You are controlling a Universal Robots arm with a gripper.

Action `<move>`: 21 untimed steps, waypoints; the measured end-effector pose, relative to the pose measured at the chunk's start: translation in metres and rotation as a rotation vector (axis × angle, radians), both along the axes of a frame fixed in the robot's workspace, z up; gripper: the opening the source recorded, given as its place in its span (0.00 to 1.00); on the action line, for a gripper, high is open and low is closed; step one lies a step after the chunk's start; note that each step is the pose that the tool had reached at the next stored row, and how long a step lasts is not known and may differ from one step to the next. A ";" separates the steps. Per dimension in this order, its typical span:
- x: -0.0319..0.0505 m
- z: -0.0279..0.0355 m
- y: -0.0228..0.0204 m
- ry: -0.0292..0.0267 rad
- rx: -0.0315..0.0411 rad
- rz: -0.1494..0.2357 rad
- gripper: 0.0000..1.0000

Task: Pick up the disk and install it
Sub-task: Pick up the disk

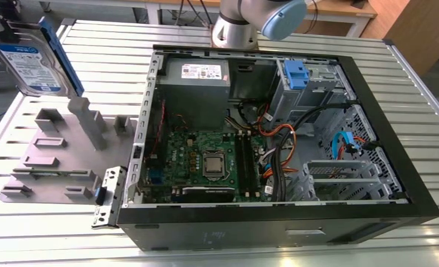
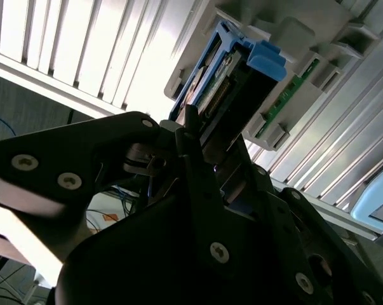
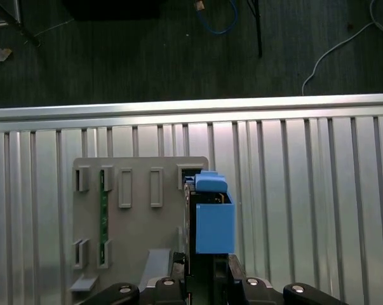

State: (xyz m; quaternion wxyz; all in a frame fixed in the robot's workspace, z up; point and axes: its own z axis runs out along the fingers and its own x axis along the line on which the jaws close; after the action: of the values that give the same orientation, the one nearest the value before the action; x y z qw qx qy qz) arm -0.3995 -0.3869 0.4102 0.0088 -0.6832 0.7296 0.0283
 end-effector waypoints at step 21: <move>0.0000 0.0102 0.0000 0.0001 -0.0001 0.000 0.35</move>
State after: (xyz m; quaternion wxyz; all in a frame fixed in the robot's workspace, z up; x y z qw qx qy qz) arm -0.3995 -0.3869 0.4204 0.0087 -0.6832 0.7296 0.0283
